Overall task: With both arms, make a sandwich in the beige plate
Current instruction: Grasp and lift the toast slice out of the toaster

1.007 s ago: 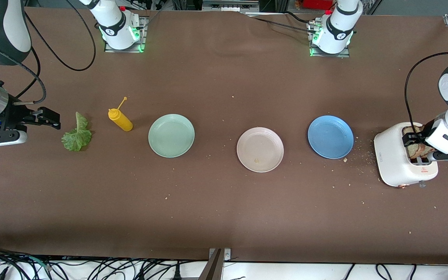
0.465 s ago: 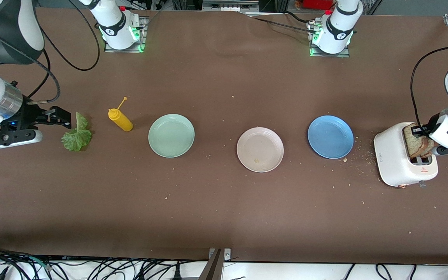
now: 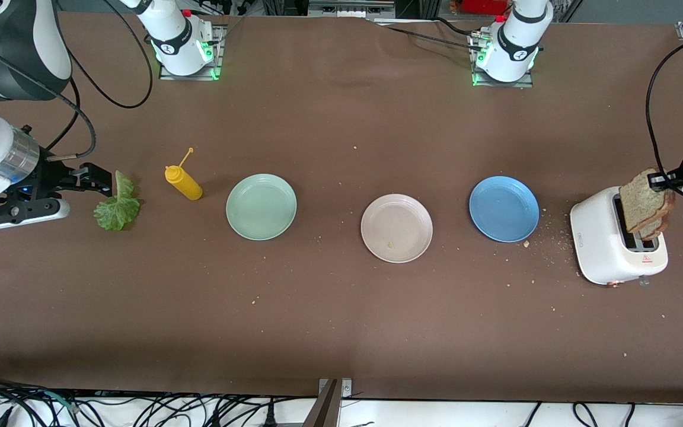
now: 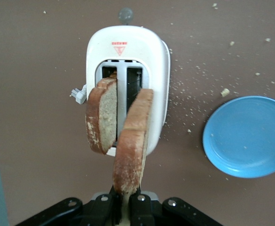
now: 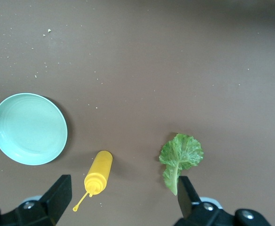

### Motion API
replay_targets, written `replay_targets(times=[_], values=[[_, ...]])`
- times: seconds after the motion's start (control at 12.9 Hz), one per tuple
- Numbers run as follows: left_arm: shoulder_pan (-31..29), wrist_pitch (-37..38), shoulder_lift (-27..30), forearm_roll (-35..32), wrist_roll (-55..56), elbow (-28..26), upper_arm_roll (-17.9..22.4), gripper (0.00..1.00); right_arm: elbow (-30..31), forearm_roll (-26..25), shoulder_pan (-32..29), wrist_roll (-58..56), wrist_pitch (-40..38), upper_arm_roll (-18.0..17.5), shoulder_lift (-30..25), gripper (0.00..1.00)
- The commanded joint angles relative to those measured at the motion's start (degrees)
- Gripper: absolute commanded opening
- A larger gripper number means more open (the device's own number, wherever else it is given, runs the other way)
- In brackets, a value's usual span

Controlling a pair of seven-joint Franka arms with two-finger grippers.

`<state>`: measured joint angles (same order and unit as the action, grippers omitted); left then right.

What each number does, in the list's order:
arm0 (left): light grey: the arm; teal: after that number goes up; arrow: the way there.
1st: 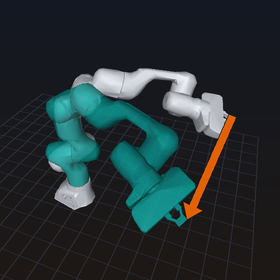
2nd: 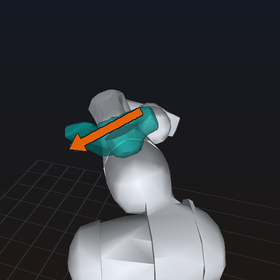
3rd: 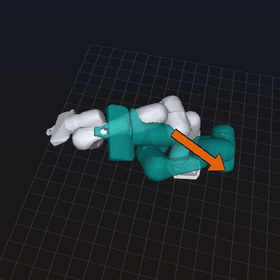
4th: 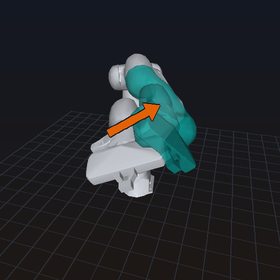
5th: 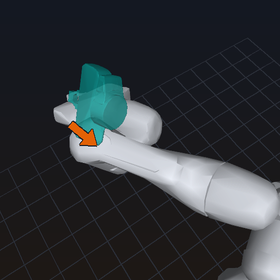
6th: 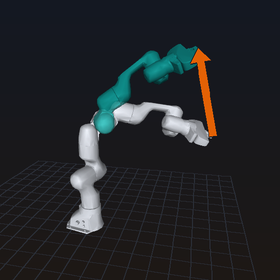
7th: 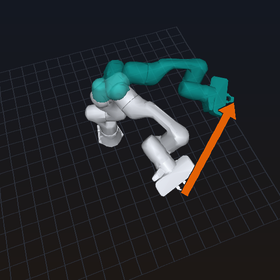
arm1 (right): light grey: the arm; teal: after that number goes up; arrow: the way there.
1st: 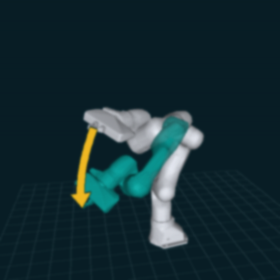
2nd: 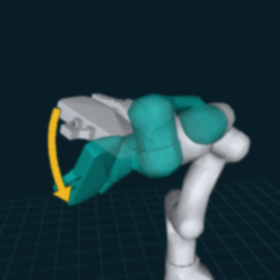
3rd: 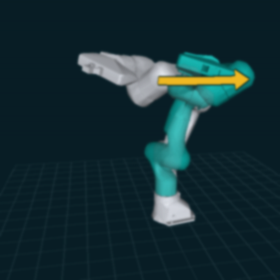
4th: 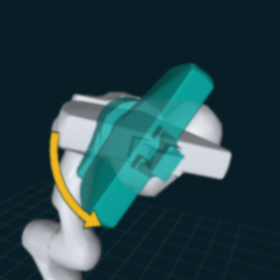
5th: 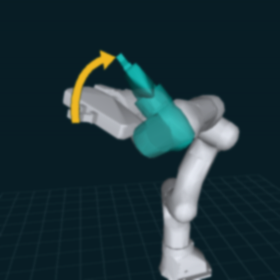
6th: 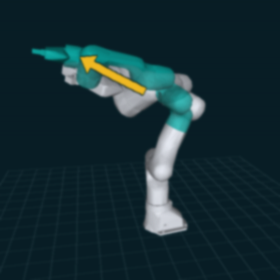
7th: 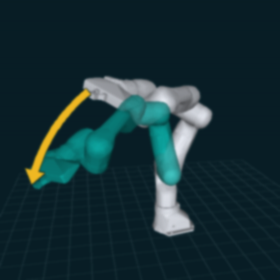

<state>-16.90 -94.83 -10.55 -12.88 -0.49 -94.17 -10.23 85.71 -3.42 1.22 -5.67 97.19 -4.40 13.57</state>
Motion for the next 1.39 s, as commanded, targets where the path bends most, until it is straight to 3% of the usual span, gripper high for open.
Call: replay_targets(times=[0.0,0.46,0.85,1.08,1.32], values=[[0.02,2.55,-0.44,6.34,-2.94,2.68,-1.90,0.00,-0.02,0.43,-0.17,0.04,-0.60,0.01,-0.21,1.00],[8.89,2.63,-5.96,26.03,-2.24,2.59,-2.08,0.00,-0.02,0.43,-0.34,-0.05,-0.60,0.01,-0.21,1.00],[11.97,2.20,-16.94,52.92,-2.94,2.68,-1.99,0.00,-0.02,0.43,-0.52,-0.57,-0.60,0.18,0.14,1.00],[14.34,-1.83,-21.96,60.50,-8.19,2.42,-1.99,0.00,-0.02,0.43,-0.52,-0.66,-0.60,0.27,0.14,1.00],[14.18,-6.49,-27.67,61.49,-19.08,2.59,-1.99,0.00,-0.02,0.43,-0.52,-0.66,-0.60,0.27,0.23,1.00]])
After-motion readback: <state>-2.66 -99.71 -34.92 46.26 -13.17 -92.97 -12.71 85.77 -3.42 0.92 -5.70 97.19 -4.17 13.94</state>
